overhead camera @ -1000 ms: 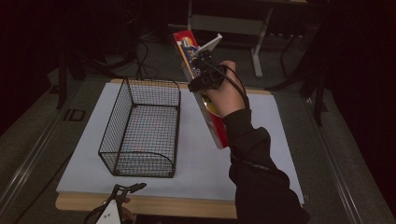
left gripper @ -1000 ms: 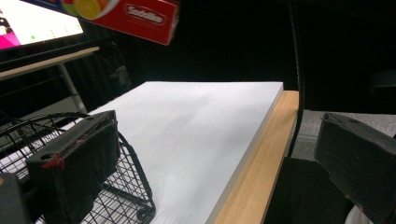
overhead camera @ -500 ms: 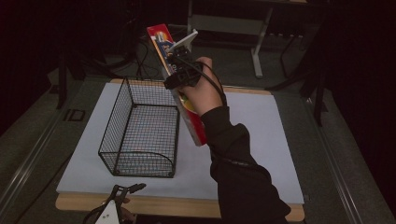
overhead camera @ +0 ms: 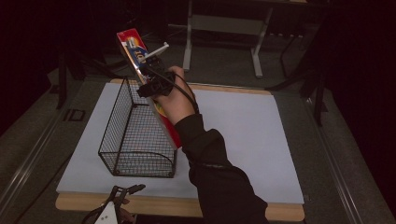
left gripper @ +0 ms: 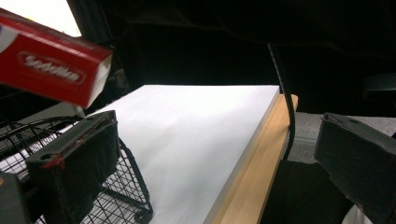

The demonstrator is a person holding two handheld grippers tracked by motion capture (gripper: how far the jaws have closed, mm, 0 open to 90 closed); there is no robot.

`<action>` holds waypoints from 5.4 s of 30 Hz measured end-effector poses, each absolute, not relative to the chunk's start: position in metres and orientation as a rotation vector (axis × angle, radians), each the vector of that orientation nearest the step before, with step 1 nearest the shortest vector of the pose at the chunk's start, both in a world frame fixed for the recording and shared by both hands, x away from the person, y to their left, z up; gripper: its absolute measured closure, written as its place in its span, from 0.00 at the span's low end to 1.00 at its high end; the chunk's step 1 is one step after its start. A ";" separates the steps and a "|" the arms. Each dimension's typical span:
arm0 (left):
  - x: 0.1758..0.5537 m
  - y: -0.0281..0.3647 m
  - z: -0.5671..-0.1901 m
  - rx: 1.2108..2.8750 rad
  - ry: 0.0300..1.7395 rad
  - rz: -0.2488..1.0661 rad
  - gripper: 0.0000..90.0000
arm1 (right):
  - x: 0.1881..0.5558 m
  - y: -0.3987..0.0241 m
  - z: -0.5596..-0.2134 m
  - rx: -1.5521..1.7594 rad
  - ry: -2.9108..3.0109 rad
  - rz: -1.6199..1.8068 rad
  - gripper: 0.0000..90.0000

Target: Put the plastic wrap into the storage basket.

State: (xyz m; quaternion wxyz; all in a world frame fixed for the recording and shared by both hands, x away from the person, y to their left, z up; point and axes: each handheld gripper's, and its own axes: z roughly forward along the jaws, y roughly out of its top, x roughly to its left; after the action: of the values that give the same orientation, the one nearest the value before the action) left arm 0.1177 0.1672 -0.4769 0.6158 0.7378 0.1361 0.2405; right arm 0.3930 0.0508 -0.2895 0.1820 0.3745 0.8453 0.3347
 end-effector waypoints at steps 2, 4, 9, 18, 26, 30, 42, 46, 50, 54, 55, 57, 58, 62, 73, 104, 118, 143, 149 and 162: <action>0.118 0.167 -0.477 1.702 0.314 0.550 0.01 | 0.393 0.055 -0.294 1.046 2.384 0.971 0.44; 0.118 0.168 -0.477 1.701 0.313 0.550 0.01 | 0.392 0.061 -0.299 1.015 2.374 0.998 0.44; 0.118 0.168 -0.477 1.704 0.316 0.542 0.01 | 0.390 0.075 -0.315 0.989 2.403 1.048 0.43; 0.116 0.167 -0.476 1.703 0.311 0.539 0.01 | 0.389 0.087 -0.345 1.020 2.405 1.130 0.43; 0.116 0.167 -0.476 1.701 0.309 0.541 0.01 | 0.395 0.089 -0.371 1.082 2.395 1.096 0.43; 0.116 0.168 -0.476 1.699 0.312 0.544 0.01 | 0.401 0.088 -0.388 1.131 2.399 1.043 0.43; 0.116 0.168 -0.476 1.694 0.313 0.548 0.01 | 0.412 0.086 -0.418 1.289 2.439 0.918 0.43; 0.116 0.168 -0.476 1.694 0.313 0.548 0.01 | 0.416 0.085 -0.425 1.326 2.441 0.897 0.43; 0.116 0.168 -0.476 1.699 0.312 0.546 0.01 | 0.418 0.087 -0.429 1.332 2.446 0.872 0.43; 0.116 0.168 -0.476 1.702 0.308 0.545 0.01 | 0.420 0.089 -0.432 1.323 2.454 0.856 0.42; 0.116 0.168 -0.477 1.705 0.308 0.546 0.01 | 0.420 0.090 -0.434 1.317 2.465 0.859 0.42; 0.116 0.168 -0.477 1.704 0.309 0.543 0.01 | 0.421 0.092 -0.437 1.313 2.469 0.849 0.42; 0.116 0.168 -0.477 1.704 0.309 0.543 0.01 | 0.422 0.092 -0.438 1.313 2.473 0.847 0.42; 0.116 0.167 -0.477 1.705 0.306 0.543 0.01 | 0.424 0.094 -0.444 1.299 2.492 0.804 0.42; 0.117 0.166 -0.478 1.715 0.306 0.536 0.01 | 0.424 0.088 -0.435 1.286 2.517 0.894 0.32; 0.119 0.162 -0.480 1.730 0.308 0.530 0.01 | 0.393 -0.013 -0.399 1.080 2.486 1.165 0.15; 0.119 0.158 -0.481 1.741 0.306 0.536 0.01 | 0.372 -0.096 -0.420 1.161 2.409 1.165 0.16; 0.120 0.156 -0.481 1.745 0.308 0.538 0.01 | 0.322 -0.185 -0.477 1.187 2.388 1.176 0.16; 0.119 0.156 -0.481 1.745 0.308 0.538 0.01 | 0.309 -0.205 -0.489 1.231 2.363 1.124 0.16; 0.120 0.156 -0.481 1.747 0.306 0.532 0.01 | 0.280 -0.225 -0.497 1.219 2.360 1.125 0.16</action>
State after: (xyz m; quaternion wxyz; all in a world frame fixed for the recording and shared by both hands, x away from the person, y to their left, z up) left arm 0.1196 0.1559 -0.4811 0.6011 0.7540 0.1320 0.2295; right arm 0.2798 -0.2251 -0.4968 0.1282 0.4192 0.8113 0.3867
